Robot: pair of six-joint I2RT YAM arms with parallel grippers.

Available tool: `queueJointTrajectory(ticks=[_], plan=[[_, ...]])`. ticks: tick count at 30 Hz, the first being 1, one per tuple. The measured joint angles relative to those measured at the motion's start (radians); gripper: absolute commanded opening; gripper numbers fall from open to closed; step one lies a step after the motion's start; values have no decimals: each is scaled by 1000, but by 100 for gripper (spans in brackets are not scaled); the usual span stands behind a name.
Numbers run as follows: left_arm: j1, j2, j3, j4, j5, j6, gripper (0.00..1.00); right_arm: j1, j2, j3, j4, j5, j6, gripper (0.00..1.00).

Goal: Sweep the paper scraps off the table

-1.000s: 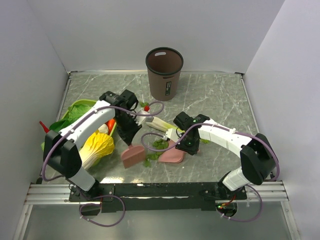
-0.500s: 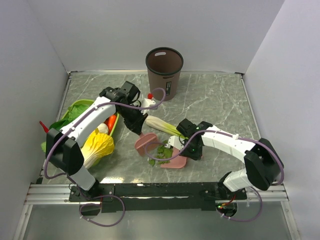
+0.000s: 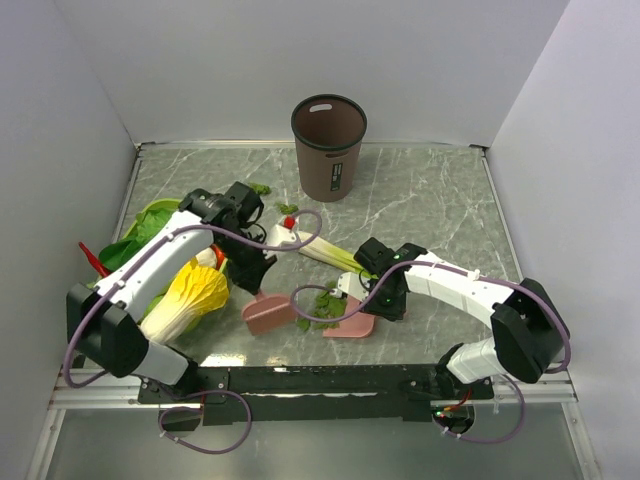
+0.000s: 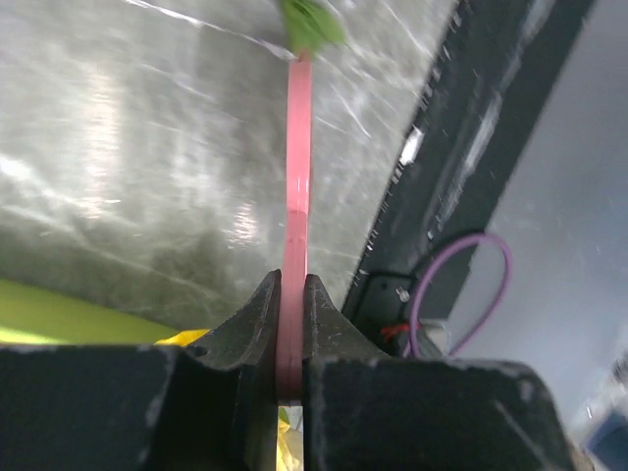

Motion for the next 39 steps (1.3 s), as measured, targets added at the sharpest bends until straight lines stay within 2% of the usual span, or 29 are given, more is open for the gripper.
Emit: queueJointTrajectory(ticks=[6, 11, 18, 25, 33, 39], plan=[[-10, 120, -19, -10, 56, 42, 1, 0, 9, 8, -6, -3, 14, 0], [-43, 167, -14, 93, 78, 5, 1, 0, 9, 8, -6, -3, 14, 0], [-117, 244, 87, 203, 86, -23, 1, 0, 8, 8, -7, -3, 17, 0], [-101, 232, 87, 142, 86, 29, 1, 0, 7, 5, -7, -3, 18, 0], [-11, 108, 28, 10, 39, 119, 1, 0, 7, 4, -7, -3, 19, 0], [0, 98, 18, 85, -61, -63, 1, 0, 7, 4, -7, -3, 22, 0]])
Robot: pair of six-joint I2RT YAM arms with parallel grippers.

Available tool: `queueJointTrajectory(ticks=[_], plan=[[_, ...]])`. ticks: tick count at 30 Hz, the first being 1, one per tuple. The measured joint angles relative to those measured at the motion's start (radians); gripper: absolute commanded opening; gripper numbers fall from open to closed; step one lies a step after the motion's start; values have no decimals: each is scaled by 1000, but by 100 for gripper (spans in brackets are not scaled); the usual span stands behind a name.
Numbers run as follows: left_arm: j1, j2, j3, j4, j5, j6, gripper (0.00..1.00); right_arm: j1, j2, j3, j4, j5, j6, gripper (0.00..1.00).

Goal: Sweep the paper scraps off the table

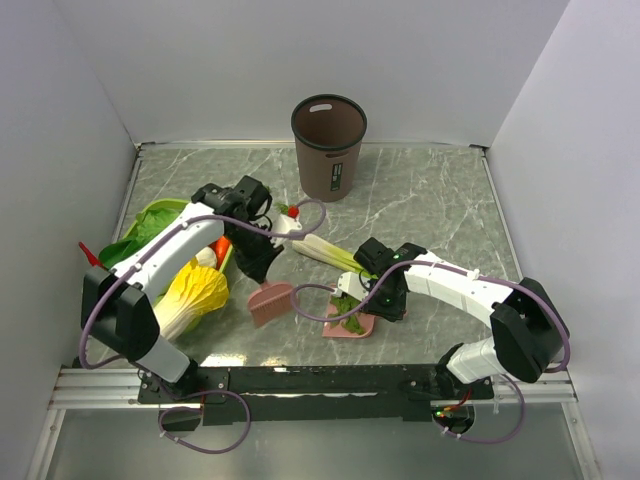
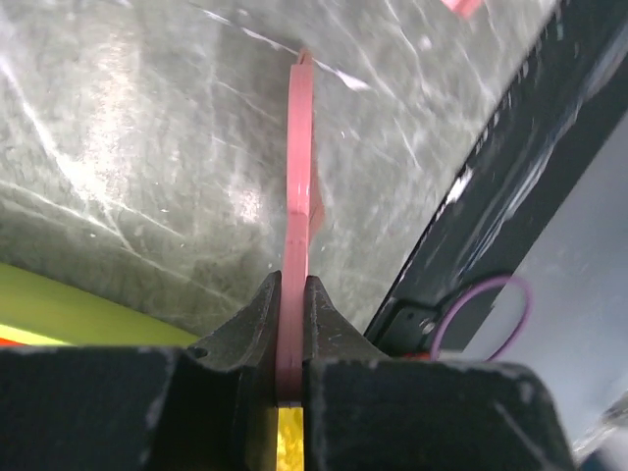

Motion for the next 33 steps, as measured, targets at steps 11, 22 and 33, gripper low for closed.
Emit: queueJointTrajectory(ticks=[11, 22, 33], plan=[[-6, 150, 84, 132, 66, -270, 1, 0, 11, 4, 1, -5, 11, 0], [-75, 248, 210, 170, 110, -273, 1, 0, 25, 14, 13, -18, 25, 0], [-60, 234, 214, 166, 70, -249, 1, -1, 55, 12, 71, -35, 78, 0]])
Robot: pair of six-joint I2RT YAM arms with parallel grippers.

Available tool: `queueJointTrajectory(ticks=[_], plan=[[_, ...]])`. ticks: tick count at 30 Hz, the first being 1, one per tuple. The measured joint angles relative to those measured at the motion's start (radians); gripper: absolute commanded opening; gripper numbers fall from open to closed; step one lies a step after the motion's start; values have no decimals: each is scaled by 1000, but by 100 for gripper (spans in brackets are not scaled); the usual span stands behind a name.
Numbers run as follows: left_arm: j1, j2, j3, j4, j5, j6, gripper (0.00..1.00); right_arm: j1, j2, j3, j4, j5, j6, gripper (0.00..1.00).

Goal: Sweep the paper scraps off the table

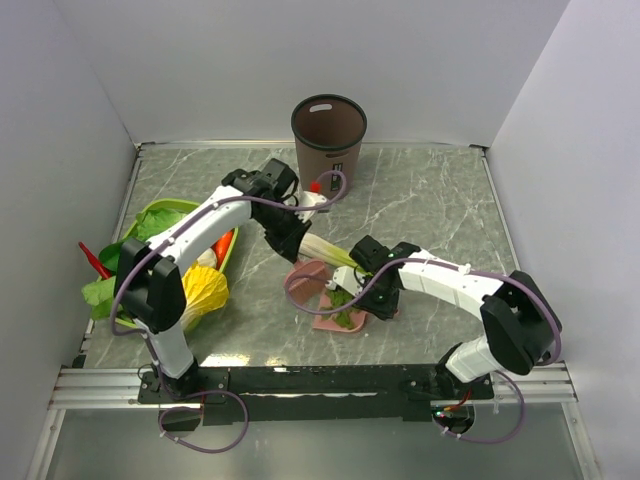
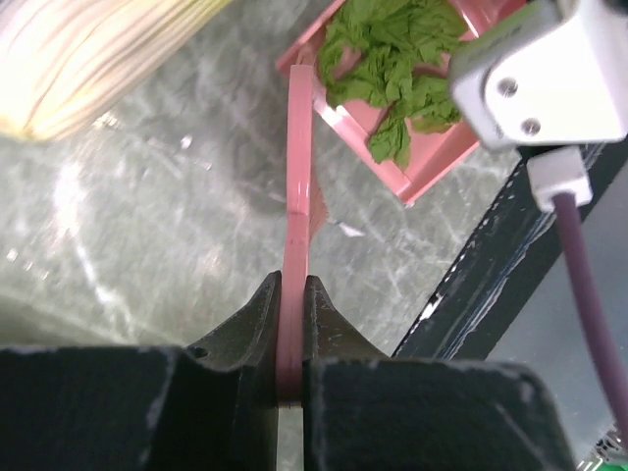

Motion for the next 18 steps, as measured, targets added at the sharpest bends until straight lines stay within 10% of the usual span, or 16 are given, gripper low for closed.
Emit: queueJointTrajectory(ticks=[18], plan=[[42, -197, 30, -103, -296, -22, 1, -54, -330, -303, 382, -60, 10, 0]])
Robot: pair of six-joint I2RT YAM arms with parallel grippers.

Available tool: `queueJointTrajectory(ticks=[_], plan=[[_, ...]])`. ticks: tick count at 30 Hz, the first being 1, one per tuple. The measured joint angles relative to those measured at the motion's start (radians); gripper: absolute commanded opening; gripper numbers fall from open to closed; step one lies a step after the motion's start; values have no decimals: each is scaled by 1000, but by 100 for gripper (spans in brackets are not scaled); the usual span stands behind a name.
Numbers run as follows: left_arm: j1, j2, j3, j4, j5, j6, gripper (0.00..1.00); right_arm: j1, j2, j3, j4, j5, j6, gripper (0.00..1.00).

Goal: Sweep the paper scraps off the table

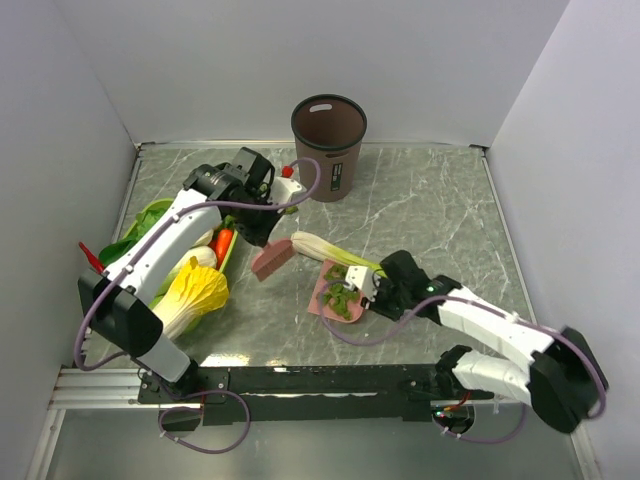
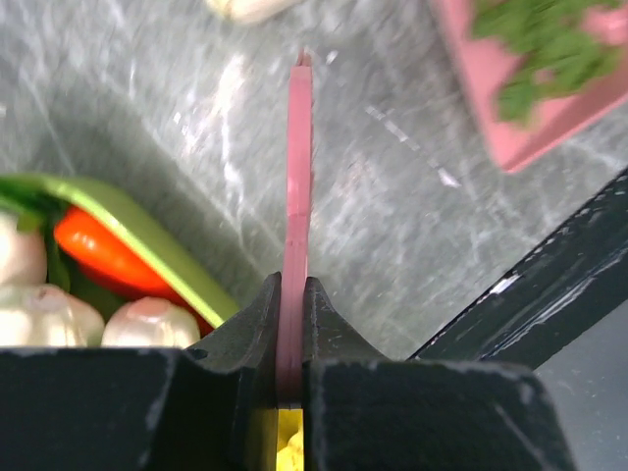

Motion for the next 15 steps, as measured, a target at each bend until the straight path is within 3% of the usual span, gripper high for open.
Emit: queueJointTrajectory(ticks=[7, 15], plan=[[23, 54, -4, -1, -48, -4, 1, -25, -161, -37, 20, -61, -14, 0], [24, 74, -5, 6, -54, -24, 1, -69, -200, 132, -99, -93, -9, 0]])
